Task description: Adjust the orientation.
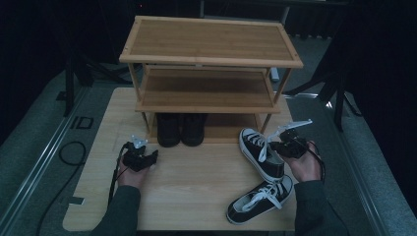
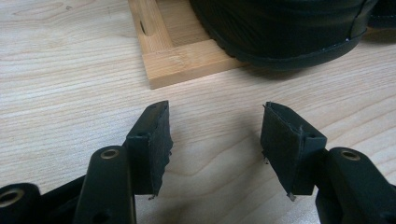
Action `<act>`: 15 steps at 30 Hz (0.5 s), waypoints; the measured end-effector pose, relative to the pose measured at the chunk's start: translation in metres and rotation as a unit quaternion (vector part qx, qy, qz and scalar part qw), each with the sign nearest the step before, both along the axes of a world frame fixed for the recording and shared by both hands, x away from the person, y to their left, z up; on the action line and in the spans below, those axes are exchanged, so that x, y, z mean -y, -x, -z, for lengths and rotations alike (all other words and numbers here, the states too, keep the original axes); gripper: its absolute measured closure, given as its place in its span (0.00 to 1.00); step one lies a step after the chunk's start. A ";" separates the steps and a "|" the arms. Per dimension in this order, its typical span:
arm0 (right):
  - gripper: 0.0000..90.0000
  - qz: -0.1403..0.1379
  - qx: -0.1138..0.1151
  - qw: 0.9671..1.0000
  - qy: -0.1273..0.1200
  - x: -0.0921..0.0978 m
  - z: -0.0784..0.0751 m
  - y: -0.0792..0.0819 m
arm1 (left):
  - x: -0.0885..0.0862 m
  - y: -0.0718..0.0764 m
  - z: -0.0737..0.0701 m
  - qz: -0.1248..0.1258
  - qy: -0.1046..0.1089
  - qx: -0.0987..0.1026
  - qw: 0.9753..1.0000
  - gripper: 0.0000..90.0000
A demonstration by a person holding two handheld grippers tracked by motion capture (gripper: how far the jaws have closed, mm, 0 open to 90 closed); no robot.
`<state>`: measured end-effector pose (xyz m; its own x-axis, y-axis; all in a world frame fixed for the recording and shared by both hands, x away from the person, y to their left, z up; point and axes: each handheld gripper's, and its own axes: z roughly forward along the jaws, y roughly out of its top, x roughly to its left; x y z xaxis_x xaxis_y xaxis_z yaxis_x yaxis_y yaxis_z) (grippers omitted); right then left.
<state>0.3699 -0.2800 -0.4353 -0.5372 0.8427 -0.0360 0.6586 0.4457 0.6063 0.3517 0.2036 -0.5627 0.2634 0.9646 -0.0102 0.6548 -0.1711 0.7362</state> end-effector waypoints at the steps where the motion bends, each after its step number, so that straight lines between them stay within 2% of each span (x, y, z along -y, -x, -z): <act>1: 0.99 -0.003 -0.001 1.000 0.000 0.000 0.000 0.000 | 0.000 0.000 0.000 0.000 0.000 0.000 1.000 0.48; 8: 0.97 -0.014 -0.002 1.000 0.020 -0.003 0.001 0.002 | 0.000 0.000 0.000 0.000 0.000 0.000 1.000 0.48; 15: 0.90 -0.020 -0.011 1.000 0.021 -0.002 0.001 0.002 | 0.000 0.000 0.000 0.000 0.000 0.000 1.000 0.48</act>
<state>0.3679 -0.2777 -0.4366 -0.5711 0.8188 -0.0582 0.6531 0.4962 0.5721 0.3517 0.2036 -0.5627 0.2635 0.9646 -0.0102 0.6549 -0.1711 0.7361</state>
